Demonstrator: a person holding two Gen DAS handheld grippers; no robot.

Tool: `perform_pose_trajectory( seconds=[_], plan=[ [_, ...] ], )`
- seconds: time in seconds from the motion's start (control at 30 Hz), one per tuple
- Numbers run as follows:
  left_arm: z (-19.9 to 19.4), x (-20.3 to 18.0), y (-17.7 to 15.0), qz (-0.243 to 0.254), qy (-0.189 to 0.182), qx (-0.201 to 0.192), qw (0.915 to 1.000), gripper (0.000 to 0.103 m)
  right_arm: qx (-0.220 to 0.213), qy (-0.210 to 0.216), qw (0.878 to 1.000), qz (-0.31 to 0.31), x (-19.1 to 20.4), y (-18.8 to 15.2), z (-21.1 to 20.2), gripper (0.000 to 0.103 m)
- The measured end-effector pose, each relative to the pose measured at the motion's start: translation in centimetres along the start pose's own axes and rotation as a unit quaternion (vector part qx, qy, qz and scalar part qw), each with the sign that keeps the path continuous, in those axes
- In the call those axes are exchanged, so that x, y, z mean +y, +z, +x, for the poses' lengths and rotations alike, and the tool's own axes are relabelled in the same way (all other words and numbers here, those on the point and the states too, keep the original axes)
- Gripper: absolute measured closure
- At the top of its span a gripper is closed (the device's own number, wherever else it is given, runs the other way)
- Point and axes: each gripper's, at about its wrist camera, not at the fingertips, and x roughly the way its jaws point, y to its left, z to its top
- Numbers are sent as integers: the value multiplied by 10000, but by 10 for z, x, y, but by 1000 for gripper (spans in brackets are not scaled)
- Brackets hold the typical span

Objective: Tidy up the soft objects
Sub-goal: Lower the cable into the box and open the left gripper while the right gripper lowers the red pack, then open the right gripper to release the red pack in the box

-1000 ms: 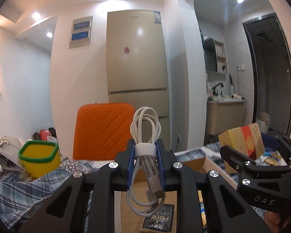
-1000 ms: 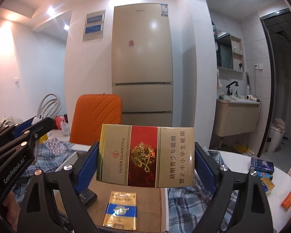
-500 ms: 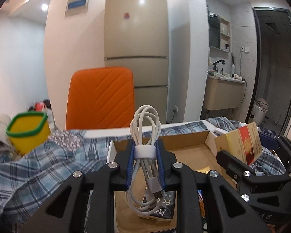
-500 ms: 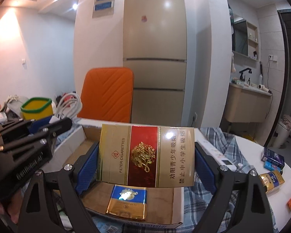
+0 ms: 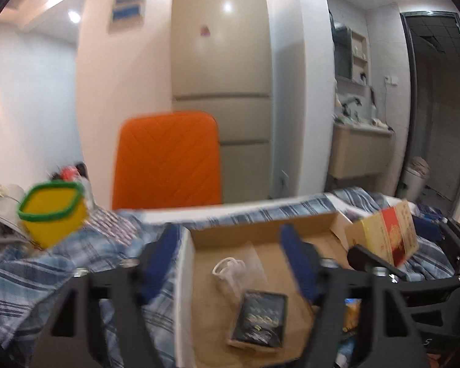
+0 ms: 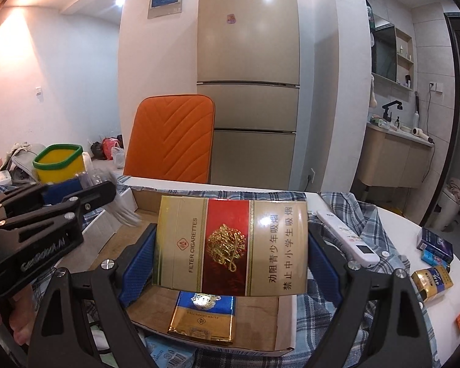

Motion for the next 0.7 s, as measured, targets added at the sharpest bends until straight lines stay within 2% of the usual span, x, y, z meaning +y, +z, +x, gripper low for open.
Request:
perform_pose_trajectory(
  seconds=[0.03, 0.27, 0.53, 0.7],
  plan=[
    [-3, 1, 1, -35, -54, -74, 10000, 17, 19, 1, 10000, 32, -1, 0, 1, 14],
    [-5, 2, 1, -50, -22, -145, 9999, 17, 178, 24, 9998, 62, -1, -2, 7, 9],
    [-13, 1, 4, 6, -29, -218, 9998, 17, 110, -13, 9999, 108, -3, -1, 3, 8],
    [-29, 1, 10, -8, 7, -398, 9992, 17, 20, -53, 10000, 79, -3, 1, 0, 8]
  ],
)
